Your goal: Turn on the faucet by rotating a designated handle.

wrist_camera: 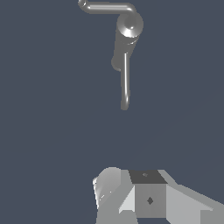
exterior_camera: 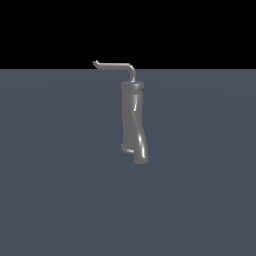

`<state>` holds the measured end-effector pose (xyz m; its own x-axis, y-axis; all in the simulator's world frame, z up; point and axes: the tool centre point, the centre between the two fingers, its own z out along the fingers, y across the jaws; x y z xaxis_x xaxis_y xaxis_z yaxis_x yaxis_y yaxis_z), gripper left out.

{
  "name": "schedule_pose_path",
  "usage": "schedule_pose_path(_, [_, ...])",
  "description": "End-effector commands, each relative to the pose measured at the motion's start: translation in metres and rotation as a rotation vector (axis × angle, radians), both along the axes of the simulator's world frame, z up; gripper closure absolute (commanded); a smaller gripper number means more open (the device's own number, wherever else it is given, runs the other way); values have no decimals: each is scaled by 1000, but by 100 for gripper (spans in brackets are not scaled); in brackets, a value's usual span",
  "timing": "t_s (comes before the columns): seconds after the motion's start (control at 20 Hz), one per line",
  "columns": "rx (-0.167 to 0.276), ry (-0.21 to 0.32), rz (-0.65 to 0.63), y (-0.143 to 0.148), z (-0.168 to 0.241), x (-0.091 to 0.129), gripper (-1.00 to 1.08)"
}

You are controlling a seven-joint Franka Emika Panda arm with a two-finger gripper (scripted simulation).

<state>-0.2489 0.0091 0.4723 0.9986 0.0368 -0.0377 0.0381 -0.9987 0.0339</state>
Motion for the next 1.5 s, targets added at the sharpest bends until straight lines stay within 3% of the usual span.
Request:
schedule_pose_path(0.0, [0,0,0,0,0,0,108])
schedule_pose_path(0.45, [28,-45,-20,7,10,6,108])
schedule_pose_path(0.85, [30,-45,-36,8,10,9,108])
schedule_pose_path(1.45, [46,-43,-192,12,5,43,108])
